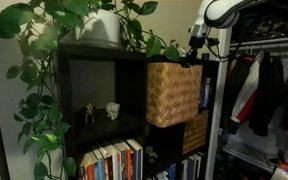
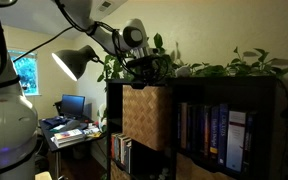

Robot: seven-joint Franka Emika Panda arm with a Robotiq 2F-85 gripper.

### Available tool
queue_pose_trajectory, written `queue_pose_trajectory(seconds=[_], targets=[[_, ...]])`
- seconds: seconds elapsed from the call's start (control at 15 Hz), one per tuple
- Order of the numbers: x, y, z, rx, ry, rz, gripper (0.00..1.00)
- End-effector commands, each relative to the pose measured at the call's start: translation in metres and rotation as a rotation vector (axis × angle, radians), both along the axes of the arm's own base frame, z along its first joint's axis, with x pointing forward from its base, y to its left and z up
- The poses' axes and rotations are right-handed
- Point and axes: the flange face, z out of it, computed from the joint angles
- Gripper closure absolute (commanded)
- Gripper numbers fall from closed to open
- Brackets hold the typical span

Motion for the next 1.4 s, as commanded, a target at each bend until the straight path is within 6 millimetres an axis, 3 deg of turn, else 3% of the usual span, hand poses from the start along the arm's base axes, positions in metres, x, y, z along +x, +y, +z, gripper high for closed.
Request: queue_pose_trajectory(seconds=[0.0, 0.67, 1.0, 1.33], targets=[[-0.015, 0.001, 0.025, 0.027, 0.015, 0.005, 0.93], [-0.012, -0.006, 0.094, 0.007, -0.117, -0.051, 0.93], [0.008, -0.016, 0.127, -0.015, -0.215, -0.094, 0.93], [0.037, -0.015, 0.136, -0.023, -0.306, -0.06, 0.93]])
